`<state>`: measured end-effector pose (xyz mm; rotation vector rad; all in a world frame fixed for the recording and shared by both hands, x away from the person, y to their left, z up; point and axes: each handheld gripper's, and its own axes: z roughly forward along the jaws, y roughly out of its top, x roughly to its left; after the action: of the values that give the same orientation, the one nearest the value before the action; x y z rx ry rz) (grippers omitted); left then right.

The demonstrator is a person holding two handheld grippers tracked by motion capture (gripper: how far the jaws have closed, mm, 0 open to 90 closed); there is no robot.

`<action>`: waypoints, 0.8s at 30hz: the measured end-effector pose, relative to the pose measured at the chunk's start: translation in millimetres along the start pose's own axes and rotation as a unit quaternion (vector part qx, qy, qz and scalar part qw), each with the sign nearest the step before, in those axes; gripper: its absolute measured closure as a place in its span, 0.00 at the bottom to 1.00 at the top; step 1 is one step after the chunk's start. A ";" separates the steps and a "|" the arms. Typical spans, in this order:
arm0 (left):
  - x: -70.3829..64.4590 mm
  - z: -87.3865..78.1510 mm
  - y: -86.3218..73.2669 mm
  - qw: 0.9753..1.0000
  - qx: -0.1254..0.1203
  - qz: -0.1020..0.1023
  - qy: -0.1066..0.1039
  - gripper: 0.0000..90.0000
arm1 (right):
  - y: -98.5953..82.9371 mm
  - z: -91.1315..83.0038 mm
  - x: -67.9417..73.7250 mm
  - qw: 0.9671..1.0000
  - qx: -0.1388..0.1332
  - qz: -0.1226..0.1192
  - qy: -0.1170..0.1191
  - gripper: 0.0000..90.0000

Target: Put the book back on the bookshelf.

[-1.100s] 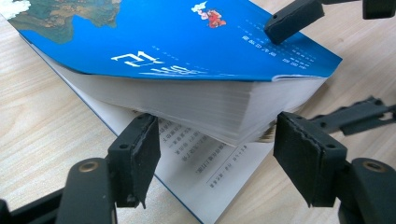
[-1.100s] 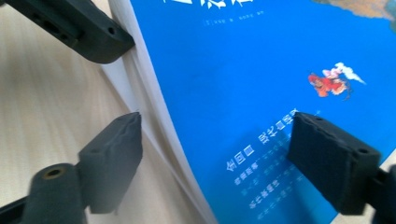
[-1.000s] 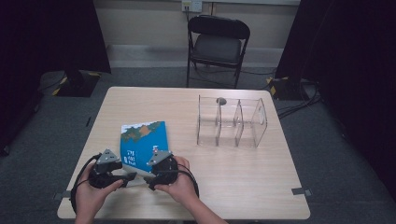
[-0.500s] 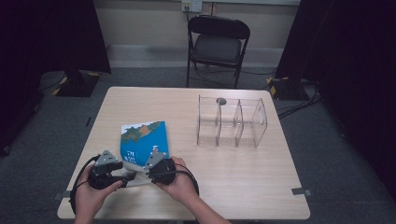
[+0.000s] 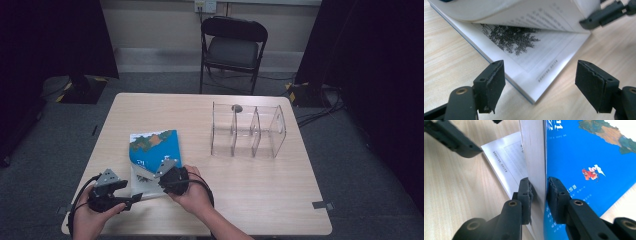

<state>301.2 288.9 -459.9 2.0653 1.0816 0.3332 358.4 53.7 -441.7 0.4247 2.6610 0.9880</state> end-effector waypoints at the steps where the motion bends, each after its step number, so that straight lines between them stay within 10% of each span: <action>1: 0.2 -1.1 -3.9 1.000 -0.004 -0.004 -0.007 0.27 | 1.9 -3.8 -2.2 1.000 0.000 0.003 0.000 0.82; 24: -7.2 10.6 -20.0 0.999 -0.005 0.022 -0.036 0.25 | 18.4 -22.6 -16.2 0.999 0.018 0.029 0.001 0.83</action>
<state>290.8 284.7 -480.8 2.0786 0.9919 0.2837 368.6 47.9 -410.6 0.5106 2.6865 0.9574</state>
